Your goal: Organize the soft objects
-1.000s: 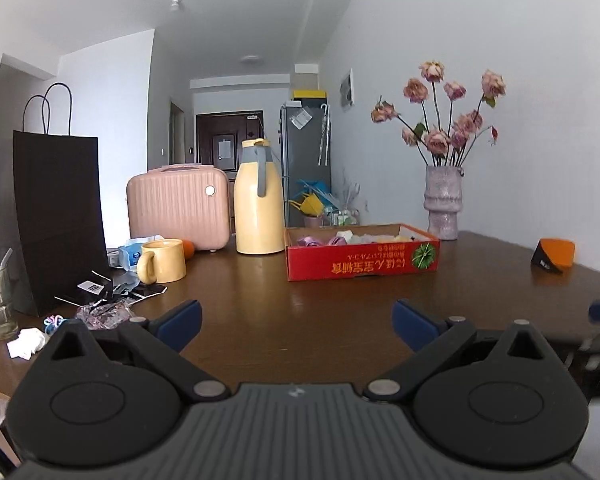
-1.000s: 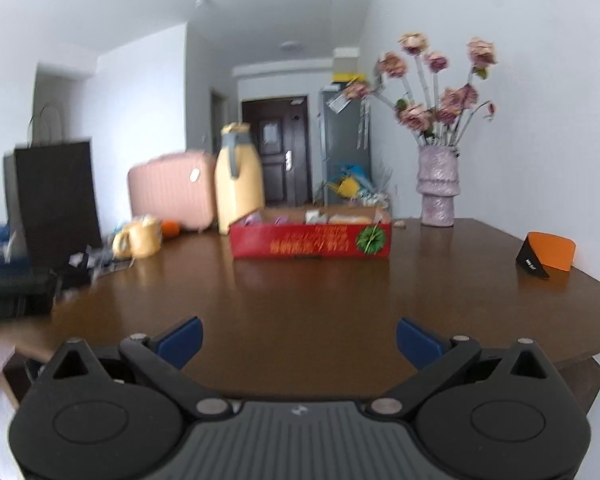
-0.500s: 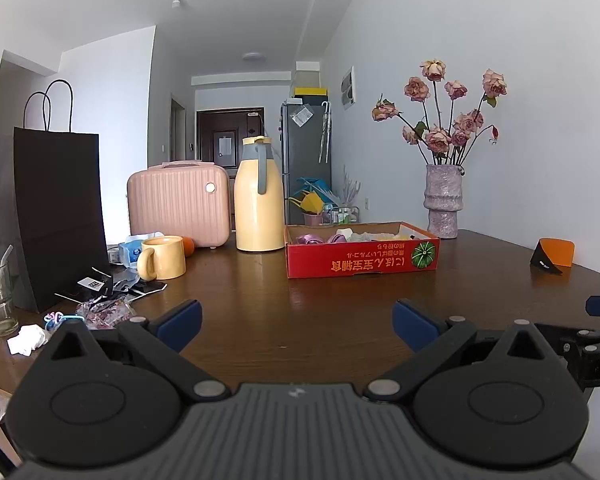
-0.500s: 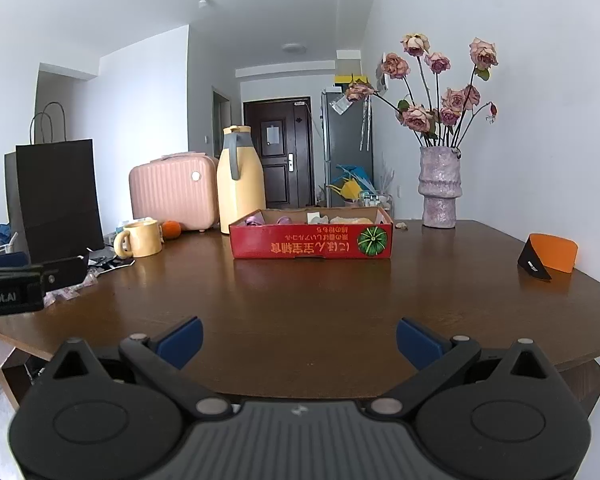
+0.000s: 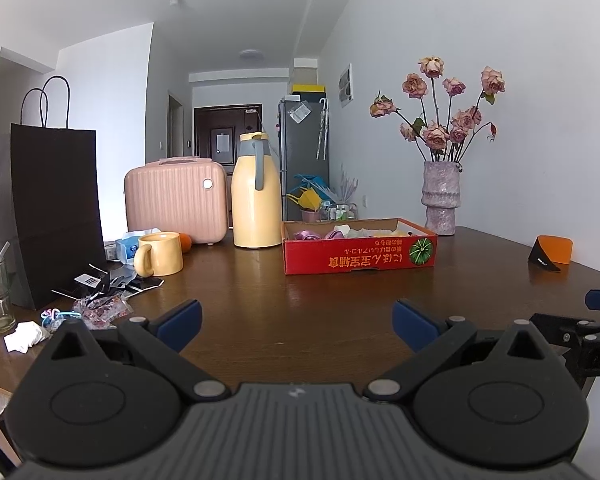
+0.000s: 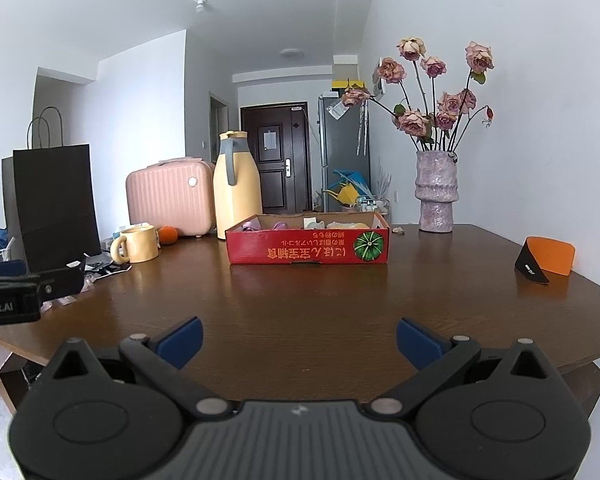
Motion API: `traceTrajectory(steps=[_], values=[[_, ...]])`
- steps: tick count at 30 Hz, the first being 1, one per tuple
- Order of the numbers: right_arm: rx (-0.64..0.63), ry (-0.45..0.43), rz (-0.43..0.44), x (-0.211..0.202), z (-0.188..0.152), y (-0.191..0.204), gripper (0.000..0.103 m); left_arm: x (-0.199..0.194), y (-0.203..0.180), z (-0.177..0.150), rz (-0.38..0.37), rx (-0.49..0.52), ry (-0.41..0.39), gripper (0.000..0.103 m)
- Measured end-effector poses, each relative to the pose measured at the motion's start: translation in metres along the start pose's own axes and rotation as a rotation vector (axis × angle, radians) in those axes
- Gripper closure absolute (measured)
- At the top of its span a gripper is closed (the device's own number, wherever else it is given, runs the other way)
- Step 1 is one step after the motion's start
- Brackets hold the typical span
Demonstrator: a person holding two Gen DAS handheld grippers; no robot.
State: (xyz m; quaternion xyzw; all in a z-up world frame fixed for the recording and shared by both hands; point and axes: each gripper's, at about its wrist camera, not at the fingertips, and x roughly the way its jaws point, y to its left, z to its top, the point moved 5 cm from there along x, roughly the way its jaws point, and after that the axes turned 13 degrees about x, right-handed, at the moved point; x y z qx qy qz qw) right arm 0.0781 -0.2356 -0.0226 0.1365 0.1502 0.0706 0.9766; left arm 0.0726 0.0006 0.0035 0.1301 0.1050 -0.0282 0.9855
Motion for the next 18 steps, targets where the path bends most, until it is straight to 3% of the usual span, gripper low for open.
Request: traceTrajectory(steps=[18], values=[[-0.007, -0.026, -0.012, 0.0016, 0.0017, -0.0001, 0.0, -0.0001, 0.0022, 0.0002, 0.0, 0.002, -0.001, 0.0]])
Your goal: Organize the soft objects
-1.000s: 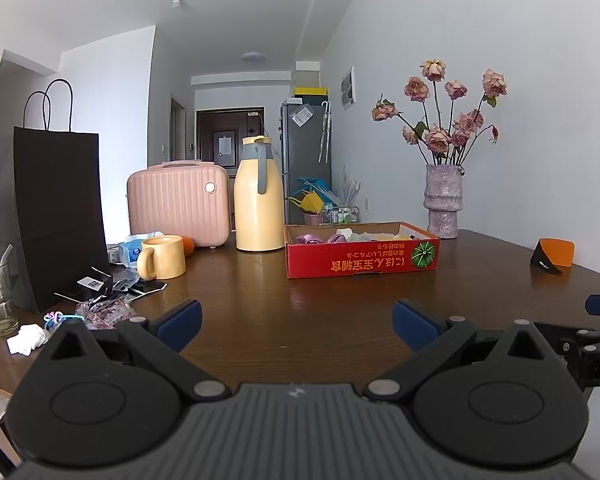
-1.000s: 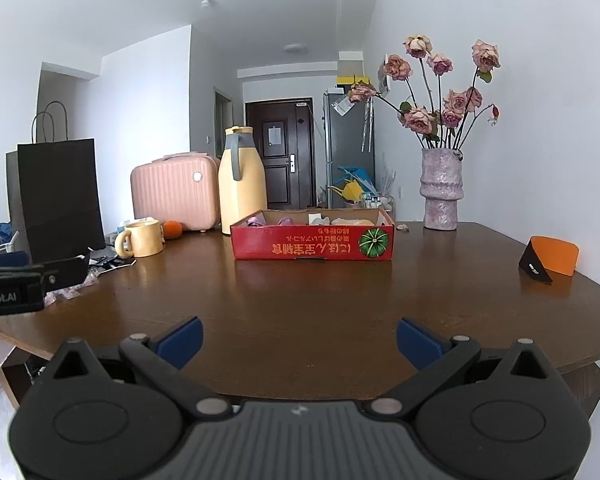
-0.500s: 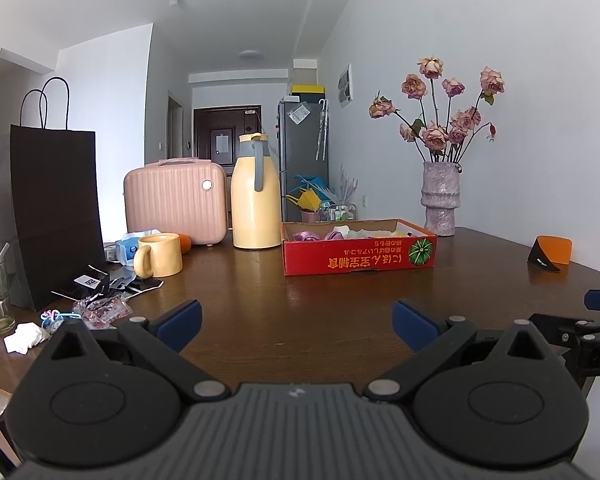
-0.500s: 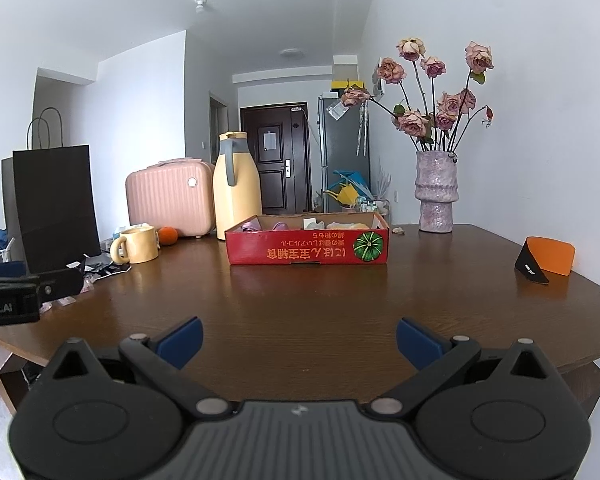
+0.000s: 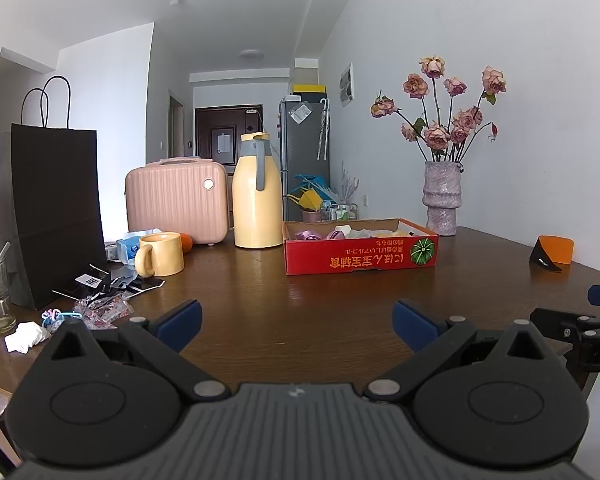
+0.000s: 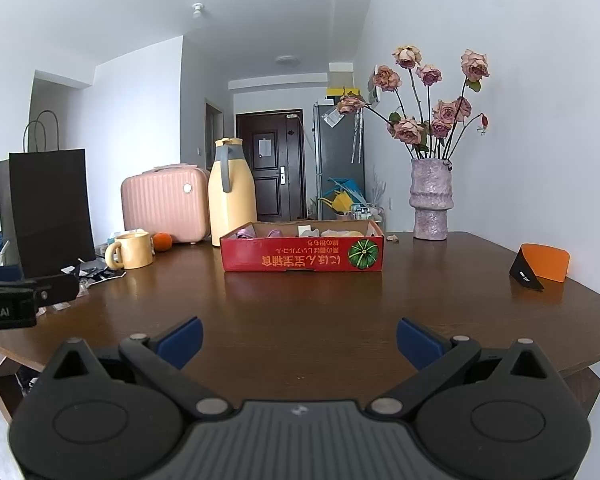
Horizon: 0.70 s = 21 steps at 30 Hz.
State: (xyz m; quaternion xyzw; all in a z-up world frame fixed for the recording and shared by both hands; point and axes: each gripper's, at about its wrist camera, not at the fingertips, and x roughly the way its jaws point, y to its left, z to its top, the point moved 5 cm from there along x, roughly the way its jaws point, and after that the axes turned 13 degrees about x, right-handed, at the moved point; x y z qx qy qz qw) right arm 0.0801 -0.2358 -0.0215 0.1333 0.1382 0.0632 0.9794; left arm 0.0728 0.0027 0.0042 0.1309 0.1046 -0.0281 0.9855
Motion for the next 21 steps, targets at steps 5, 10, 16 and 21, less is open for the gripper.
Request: traceTrajectory(steps=[5, 10, 16, 21], values=[[-0.001, 0.001, 0.006, 0.0002, -0.0012, 0.001, 0.0, 0.0011, -0.0005, -0.0006, -0.007, 0.001, 0.002, 0.0], [-0.002, 0.004, 0.006, 0.0018, -0.0025, 0.0027, 0.0, 0.0014, 0.0013, -0.0007, -0.004, 0.0, 0.0, 0.0], [0.003, 0.004, 0.006, 0.0025, -0.0022, 0.0019, 0.0, 0.0021, 0.0013, -0.0013, -0.009, -0.003, 0.002, 0.0], [0.003, 0.005, 0.005, 0.0026, -0.0028, 0.0017, 0.0, 0.0016, 0.0013, -0.0014, -0.006, -0.004, -0.002, 0.0]])
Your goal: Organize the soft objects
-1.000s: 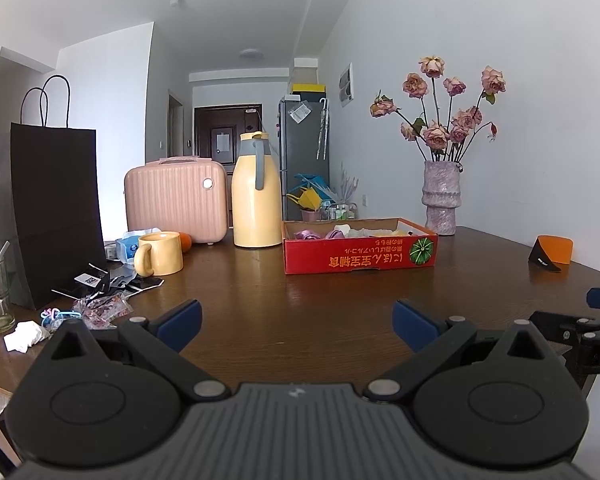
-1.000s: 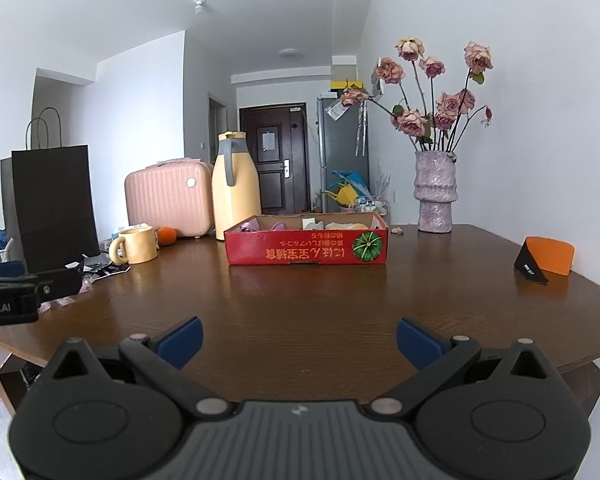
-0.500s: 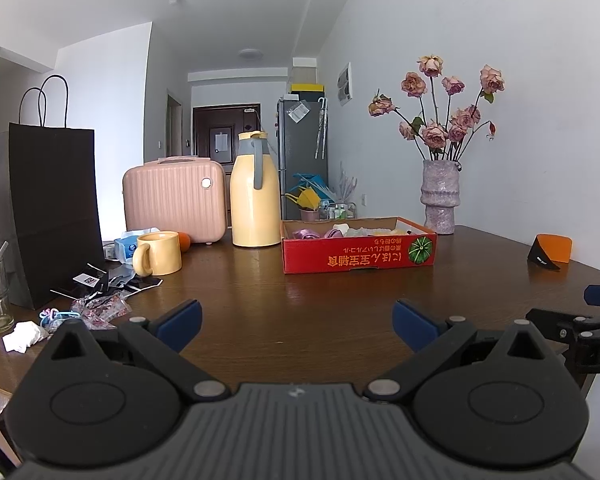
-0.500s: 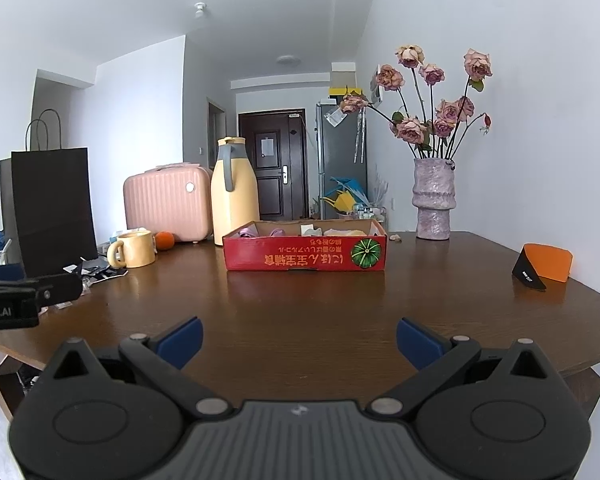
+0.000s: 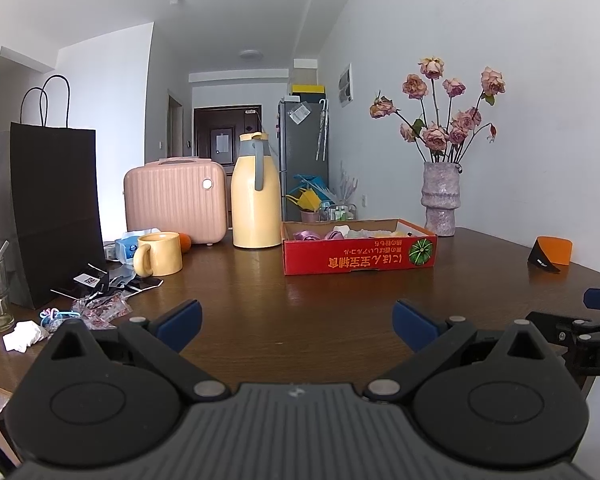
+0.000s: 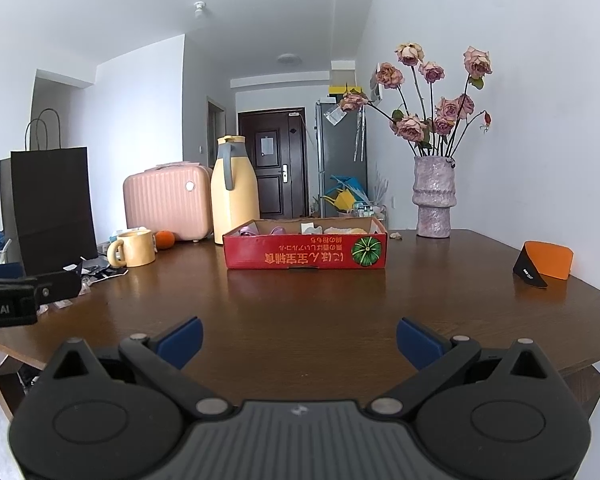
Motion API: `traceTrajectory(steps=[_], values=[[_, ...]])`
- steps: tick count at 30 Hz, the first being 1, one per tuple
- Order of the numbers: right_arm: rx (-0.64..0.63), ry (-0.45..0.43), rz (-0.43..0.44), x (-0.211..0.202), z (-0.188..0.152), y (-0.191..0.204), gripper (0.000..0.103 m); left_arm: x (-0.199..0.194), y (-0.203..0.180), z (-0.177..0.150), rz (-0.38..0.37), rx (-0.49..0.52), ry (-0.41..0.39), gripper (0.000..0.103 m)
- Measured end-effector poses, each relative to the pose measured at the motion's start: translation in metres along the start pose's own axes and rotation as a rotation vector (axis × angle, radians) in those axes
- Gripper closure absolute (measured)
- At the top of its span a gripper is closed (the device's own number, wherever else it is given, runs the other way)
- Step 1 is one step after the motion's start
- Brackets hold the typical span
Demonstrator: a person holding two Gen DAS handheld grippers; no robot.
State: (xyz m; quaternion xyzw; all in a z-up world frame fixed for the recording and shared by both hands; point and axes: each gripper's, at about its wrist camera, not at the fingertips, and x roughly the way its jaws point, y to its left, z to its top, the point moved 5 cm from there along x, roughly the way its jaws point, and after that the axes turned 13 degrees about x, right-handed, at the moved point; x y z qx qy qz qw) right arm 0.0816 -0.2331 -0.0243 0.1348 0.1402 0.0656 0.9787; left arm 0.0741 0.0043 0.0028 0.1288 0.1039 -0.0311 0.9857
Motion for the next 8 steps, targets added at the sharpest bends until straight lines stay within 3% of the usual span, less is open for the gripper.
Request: traceTrajectory(steps=[8], values=[[0.003, 0.0, -0.004, 0.0006, -0.0011, -0.0014, 0.0, -0.0027, -0.0006, 0.0004, 0.011, 0.006, -0.017, 0.0]])
